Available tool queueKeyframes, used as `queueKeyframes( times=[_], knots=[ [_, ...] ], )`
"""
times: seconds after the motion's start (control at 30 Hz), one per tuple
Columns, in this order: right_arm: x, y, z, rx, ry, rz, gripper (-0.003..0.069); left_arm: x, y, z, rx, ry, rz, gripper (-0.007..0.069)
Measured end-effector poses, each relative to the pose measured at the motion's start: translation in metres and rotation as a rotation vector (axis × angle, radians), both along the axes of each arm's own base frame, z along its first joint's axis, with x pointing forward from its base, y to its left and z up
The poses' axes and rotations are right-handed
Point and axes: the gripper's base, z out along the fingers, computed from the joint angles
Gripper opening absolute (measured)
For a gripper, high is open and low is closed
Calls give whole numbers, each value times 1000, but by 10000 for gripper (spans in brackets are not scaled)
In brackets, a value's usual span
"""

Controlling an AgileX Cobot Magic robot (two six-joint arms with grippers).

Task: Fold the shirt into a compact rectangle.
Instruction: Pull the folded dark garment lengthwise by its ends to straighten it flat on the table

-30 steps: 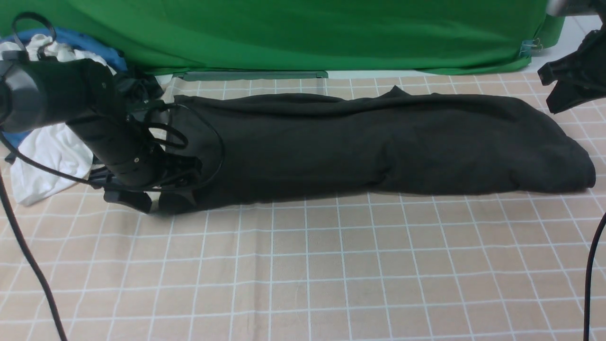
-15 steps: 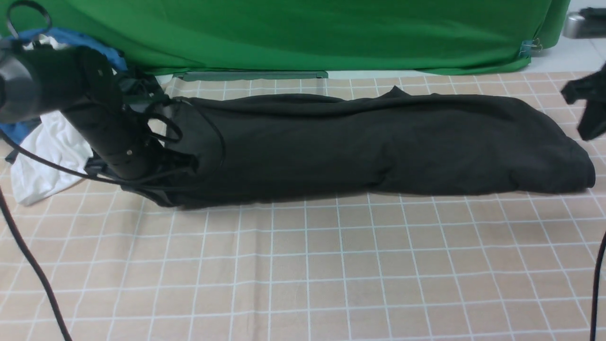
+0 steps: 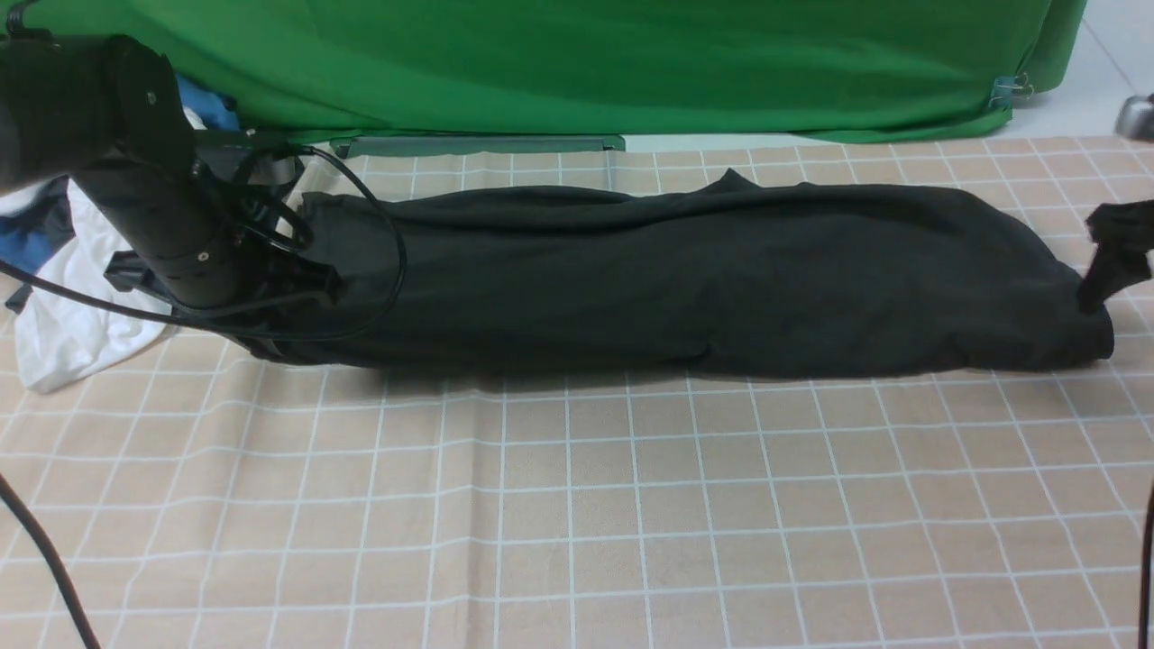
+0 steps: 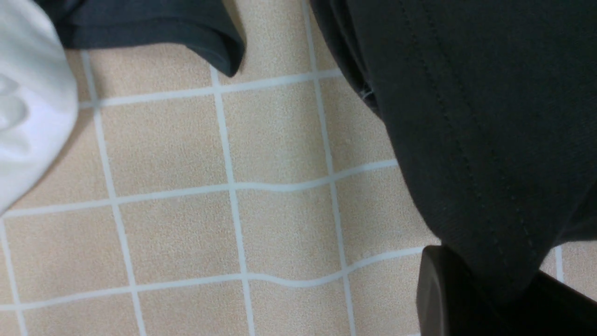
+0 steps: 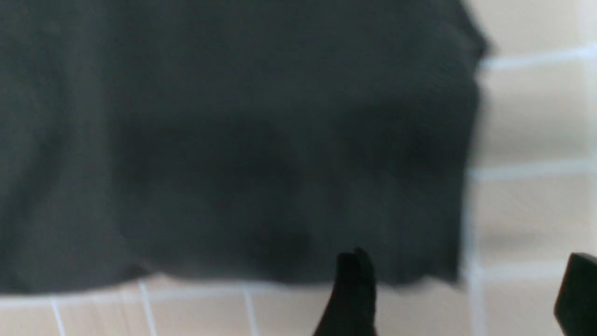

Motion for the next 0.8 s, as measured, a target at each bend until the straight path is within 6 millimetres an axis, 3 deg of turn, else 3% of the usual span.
queueKeyframes(
  times=[0.1,0.17,0.2,0.23,0.33,0.37,0.53,0.6,0.63,0.67,0.8],
  knots=[
    [7,5,-22,19,21,4,548,0,0,0,0,-1,0,32],
    [10,8,-34,29,37,25,488,0,0,0,-4,-2,2,32],
    [11,9,-38,30,44,45,419,0,-1,0,-8,-2,4,32],
    [11,10,-38,24,41,71,274,1,-1,0,-11,-6,6,32],
    [10,11,-33,31,37,81,97,-1,-1,5,-19,-12,22,32],
    [8,12,-28,31,38,82,73,-3,0,9,-22,-16,27,32],
    [-14,9,9,-35,105,108,61,-21,11,37,-33,-50,74,32],
    [-30,9,21,-68,147,111,59,-39,20,42,-35,-33,107,32],
    [-32,9,22,-68,147,109,59,-41,20,42,-35,-32,109,32],
    [-51,11,24,-83,191,111,59,-57,27,40,-34,-1,128,32],
    [-91,18,24,-86,269,89,59,-96,34,33,-44,70,186,32]
  ],
)
